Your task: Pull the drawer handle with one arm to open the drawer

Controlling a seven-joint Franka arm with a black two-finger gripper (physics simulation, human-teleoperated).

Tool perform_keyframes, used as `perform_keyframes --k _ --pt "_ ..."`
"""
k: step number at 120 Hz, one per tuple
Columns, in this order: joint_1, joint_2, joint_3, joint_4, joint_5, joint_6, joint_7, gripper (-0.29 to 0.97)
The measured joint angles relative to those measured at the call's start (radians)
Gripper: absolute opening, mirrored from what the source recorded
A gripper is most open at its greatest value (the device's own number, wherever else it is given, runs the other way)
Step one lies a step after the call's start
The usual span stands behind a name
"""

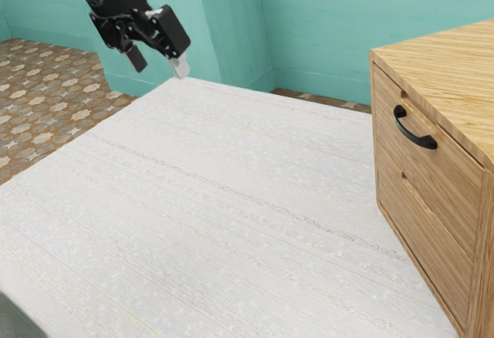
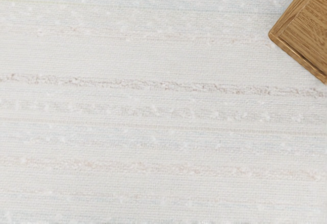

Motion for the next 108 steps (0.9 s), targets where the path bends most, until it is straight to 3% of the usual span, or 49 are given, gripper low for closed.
perform_keyframes --k 16,68,108 --pt "-0.063 0.011 -0.023 0.002 0.001 -0.020 -0.114 0.68" --pt "-0.096 0.029 -0.048 -0.003 0.003 -0.034 -0.424 0.68" --pt "-0.192 0.117 -0.050 0.003 -0.014 0.073 -0.593 0.68"
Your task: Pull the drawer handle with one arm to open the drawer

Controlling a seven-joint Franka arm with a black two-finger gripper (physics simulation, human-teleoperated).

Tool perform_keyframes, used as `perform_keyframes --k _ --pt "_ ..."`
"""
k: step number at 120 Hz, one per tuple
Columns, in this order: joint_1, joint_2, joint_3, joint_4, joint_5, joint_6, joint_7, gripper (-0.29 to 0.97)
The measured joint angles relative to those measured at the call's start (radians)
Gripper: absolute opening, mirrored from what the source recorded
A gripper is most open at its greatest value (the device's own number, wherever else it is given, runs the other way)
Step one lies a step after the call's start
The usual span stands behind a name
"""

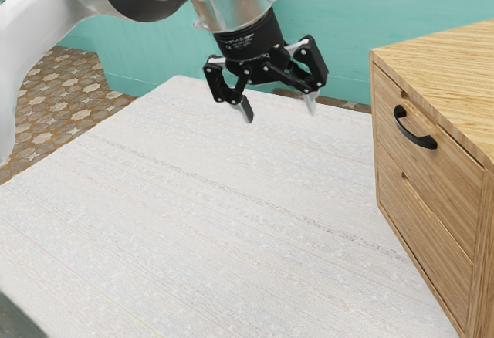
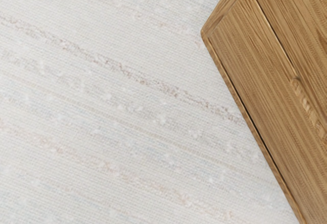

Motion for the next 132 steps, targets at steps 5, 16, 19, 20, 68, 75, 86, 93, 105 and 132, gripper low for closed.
perform_keyframes --k 5,16,19,20,68,75,86,93,105,132 --pt "-0.006 0.014 0.000 0.000 -0.019 0.023 -0.016 0.68" --pt "-0.009 0.030 0.002 -0.002 -0.064 0.071 -0.047 0.68" --pt "-0.009 0.031 0.002 -0.003 -0.074 0.081 -0.054 0.68" --pt "-0.009 0.032 0.002 -0.003 -0.076 0.084 -0.057 0.68" --pt "-0.008 0.076 0.001 -0.009 -0.192 0.162 -0.150 0.68" --pt "-0.009 0.081 0.001 -0.010 -0.201 0.165 -0.162 0.68" --pt "-0.014 0.089 0.001 -0.010 -0.212 0.172 -0.182 0.65" --pt "-0.016 0.092 0.001 -0.010 -0.218 0.183 -0.194 0.62" --pt "-0.017 0.099 0.000 -0.010 -0.230 0.202 -0.213 0.57" --pt "-0.018 0.117 -0.010 -0.009 -0.252 0.254 -0.245 0.51"
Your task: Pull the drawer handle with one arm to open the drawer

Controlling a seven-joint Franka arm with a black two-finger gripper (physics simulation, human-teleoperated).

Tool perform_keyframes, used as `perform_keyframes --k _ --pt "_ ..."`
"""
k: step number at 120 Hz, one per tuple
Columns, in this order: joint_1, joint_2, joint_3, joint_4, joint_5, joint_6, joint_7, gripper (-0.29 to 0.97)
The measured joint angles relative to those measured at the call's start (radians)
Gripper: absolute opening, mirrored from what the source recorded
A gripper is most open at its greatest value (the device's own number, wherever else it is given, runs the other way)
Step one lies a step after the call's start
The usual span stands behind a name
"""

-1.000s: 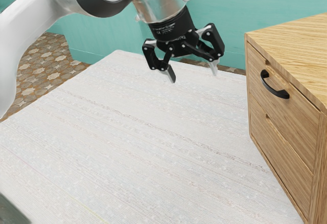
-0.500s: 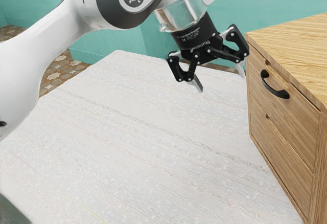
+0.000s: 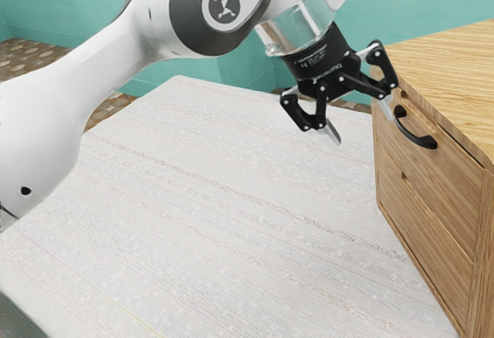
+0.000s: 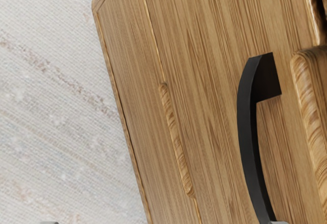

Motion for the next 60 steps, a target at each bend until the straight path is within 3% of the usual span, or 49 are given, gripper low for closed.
perform_keyframes --k 60 --pt "0.000 0.043 -0.002 0.004 -0.020 0.095 -0.038 0.47"
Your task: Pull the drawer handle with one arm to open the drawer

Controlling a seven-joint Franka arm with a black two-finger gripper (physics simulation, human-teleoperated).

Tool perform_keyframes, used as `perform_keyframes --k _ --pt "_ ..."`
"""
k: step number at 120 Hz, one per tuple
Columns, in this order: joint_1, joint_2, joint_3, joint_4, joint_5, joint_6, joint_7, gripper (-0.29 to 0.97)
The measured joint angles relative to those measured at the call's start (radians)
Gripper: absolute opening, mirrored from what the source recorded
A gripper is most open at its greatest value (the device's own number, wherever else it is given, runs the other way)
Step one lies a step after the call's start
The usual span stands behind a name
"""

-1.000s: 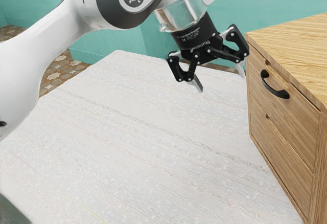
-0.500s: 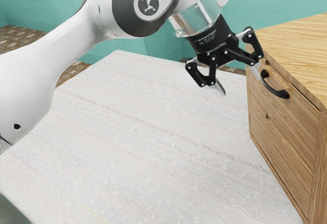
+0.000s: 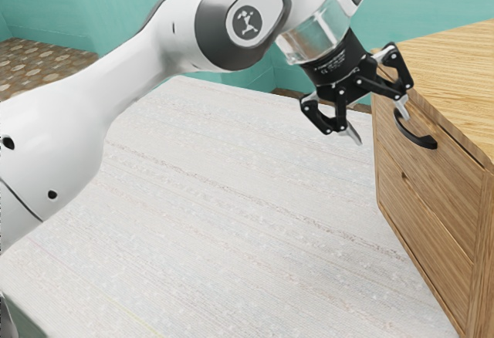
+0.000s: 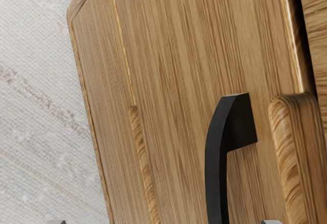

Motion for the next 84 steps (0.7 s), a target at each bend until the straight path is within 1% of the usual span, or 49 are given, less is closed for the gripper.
perform_keyframes --k 40,70,84 --pt "0.000 0.025 0.000 -0.003 -0.011 0.023 -0.012 0.46" --pt "-0.007 0.022 0.000 -0.003 -0.011 0.023 -0.018 0.37" --pt "-0.009 0.017 0.000 -0.003 -0.011 0.020 -0.021 0.29"
